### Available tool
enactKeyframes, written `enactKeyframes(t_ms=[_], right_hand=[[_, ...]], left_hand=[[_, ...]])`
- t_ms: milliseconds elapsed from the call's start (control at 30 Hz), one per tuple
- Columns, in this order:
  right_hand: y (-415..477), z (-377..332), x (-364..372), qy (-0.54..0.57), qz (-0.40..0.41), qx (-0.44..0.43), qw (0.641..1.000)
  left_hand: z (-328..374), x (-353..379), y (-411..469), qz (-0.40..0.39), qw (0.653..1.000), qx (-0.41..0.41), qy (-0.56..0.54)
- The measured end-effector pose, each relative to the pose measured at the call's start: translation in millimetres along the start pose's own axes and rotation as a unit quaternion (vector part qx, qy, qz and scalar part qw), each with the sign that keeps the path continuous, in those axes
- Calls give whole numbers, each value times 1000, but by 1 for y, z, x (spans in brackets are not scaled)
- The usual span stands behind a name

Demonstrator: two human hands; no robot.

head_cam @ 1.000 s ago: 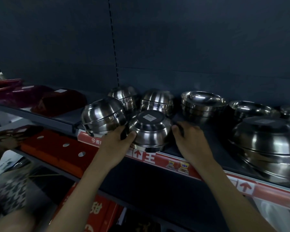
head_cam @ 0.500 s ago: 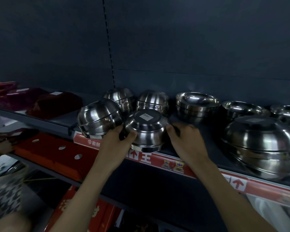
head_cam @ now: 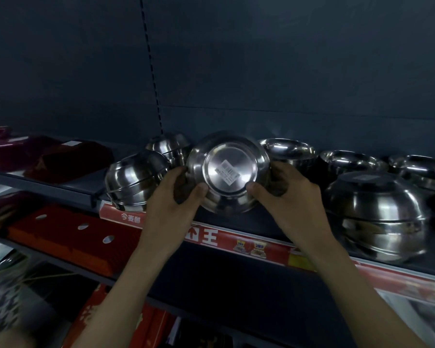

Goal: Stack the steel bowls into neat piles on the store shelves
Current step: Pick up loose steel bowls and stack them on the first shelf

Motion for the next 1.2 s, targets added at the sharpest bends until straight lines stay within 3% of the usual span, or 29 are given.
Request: enactKeyframes(t_ms=[300,500,967,1200], right_hand=[[-1,10,-6,-38,-20,-34,998],[-7,22,-7,37,-14,-27,999],[-23,51,-5,-30,-50,38,998],[-21,50,-9,-19,-111,77,991]], left_hand=[[14,16,-3,-26,998,63,12],[3,22,-4,-29,998,59,7],[-27,36,-10,-46,998,38,15],[-27,32,-4,-122,993,-3,4]])
Point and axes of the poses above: each hand's wrist, its own y-axis towards the middle knuckle, its own x-axis out of the palm, z = x × y, the point moved 9 cm from there along y, towards the middle knuckle, and after that the axes turned 8 degrees about y, right-handed, at the moved point
